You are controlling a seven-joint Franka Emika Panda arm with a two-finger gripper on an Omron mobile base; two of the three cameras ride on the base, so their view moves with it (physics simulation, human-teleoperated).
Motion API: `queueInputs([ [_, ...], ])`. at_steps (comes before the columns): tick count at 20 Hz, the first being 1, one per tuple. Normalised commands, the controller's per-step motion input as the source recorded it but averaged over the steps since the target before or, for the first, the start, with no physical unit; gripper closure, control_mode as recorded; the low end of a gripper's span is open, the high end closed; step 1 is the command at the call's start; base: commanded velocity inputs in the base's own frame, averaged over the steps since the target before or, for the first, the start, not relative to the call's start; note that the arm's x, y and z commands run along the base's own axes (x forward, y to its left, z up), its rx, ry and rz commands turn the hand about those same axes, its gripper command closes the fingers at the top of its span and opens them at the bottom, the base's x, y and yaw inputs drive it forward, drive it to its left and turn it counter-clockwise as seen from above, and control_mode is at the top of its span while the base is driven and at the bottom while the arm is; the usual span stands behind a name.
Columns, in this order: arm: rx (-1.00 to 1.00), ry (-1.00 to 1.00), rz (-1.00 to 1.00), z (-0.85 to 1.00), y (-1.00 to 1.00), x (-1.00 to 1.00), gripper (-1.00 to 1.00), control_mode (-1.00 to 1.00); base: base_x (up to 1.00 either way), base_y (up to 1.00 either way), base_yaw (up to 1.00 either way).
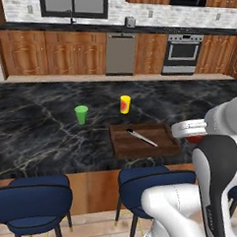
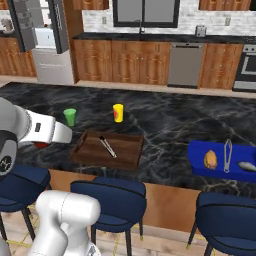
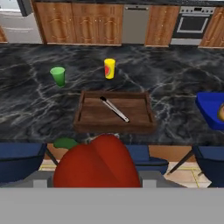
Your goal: Gather the bell peppers from the fridge and place them on a tray on the dining counter. Then gather the fish and chicken drumstick from the fridge and place them on the other tray.
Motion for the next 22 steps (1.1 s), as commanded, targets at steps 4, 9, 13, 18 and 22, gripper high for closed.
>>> queueInputs([
  [4,0.00,0.00,0.00,0.00,0.00,0.00,1.00,1.00,0.04,-0.32,0.00],
  [9,0.00,0.00,0.00,0.00,0.00,0.00,1.00,1.00,0.11,-0.23,0.00],
  [13,0.00,0.21,0.03,-0.30,-0.20,0.56,1.00,-1.00,0.00,0.00,0.00],
  [18,0.00,0.27,0.02,-0.30,-0.10,0.87,1.00,-1.00,0.00,0.00,0.00],
  [22,0.00,0.13,0.00,-0.43,0.00,0.97,1.00,-1.00,0.00,0.00,0.00],
])
